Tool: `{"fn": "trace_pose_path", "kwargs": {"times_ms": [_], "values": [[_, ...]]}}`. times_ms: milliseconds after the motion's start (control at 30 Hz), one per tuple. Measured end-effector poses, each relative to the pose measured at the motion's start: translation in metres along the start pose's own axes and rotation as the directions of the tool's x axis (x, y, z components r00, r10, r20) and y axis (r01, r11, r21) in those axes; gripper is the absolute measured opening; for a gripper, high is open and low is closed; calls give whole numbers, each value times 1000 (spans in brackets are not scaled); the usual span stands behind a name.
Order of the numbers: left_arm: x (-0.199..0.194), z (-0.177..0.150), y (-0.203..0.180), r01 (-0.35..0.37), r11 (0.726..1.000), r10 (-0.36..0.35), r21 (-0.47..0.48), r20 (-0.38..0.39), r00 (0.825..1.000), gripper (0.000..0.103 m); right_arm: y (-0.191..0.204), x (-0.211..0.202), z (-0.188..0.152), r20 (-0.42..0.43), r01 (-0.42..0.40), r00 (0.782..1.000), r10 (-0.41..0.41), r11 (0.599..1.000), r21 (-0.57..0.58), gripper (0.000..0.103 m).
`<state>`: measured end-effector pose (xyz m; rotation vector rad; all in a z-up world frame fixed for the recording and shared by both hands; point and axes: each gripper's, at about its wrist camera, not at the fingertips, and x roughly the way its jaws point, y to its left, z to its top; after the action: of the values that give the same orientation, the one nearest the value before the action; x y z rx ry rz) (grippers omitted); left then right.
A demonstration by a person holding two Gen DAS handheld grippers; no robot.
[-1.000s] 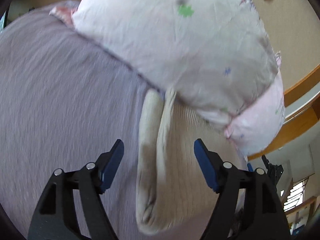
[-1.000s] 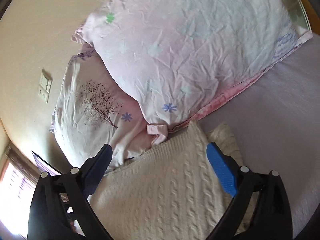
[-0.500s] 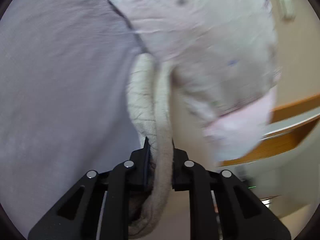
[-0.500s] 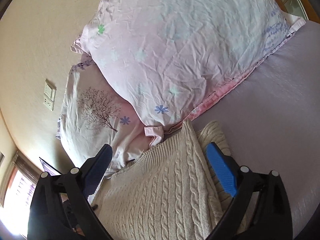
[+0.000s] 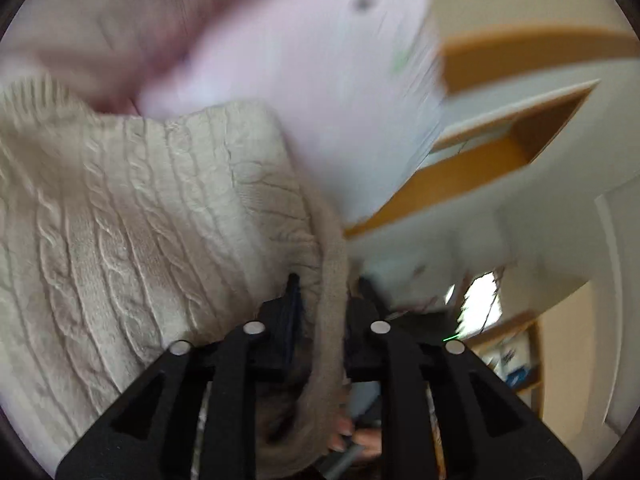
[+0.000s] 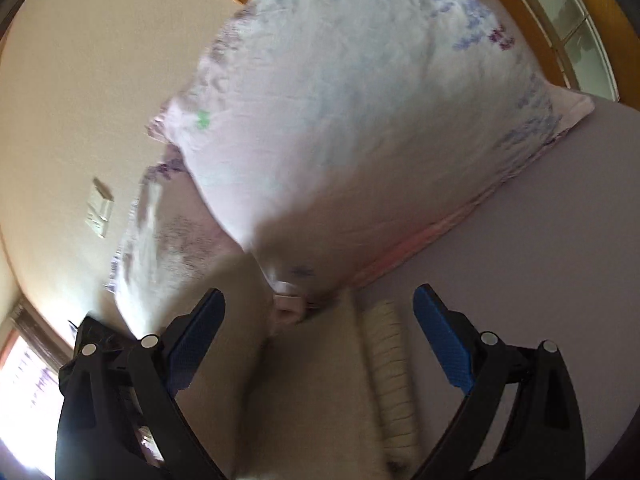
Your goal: Fold small clothes
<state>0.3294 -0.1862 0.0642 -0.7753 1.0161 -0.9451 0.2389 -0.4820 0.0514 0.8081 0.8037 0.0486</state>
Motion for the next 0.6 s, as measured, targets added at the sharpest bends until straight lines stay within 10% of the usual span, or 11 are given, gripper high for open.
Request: {"fn": "trace_pose_path", "kwargs": {"times_ms": [100,200,400,600], "values": [[16,-9,6,86,995,-90,-53,-72,993,21,-14,8,5,-78,23,997,-19,999,39,97],[-36,-10,0,70,997,-71,35,30,997,35,-17,22,6,-179,16,984,-4,998,69,97],[-117,-20,33,-312,949,301,48,159,940,59,-5,52,-2,-336,58,940,-53,998,5,97],[-102,-38,77,-369,929,370,-31,62,927,61,-9,69,-12,-411,69,910,-61,998,4,97]]}}
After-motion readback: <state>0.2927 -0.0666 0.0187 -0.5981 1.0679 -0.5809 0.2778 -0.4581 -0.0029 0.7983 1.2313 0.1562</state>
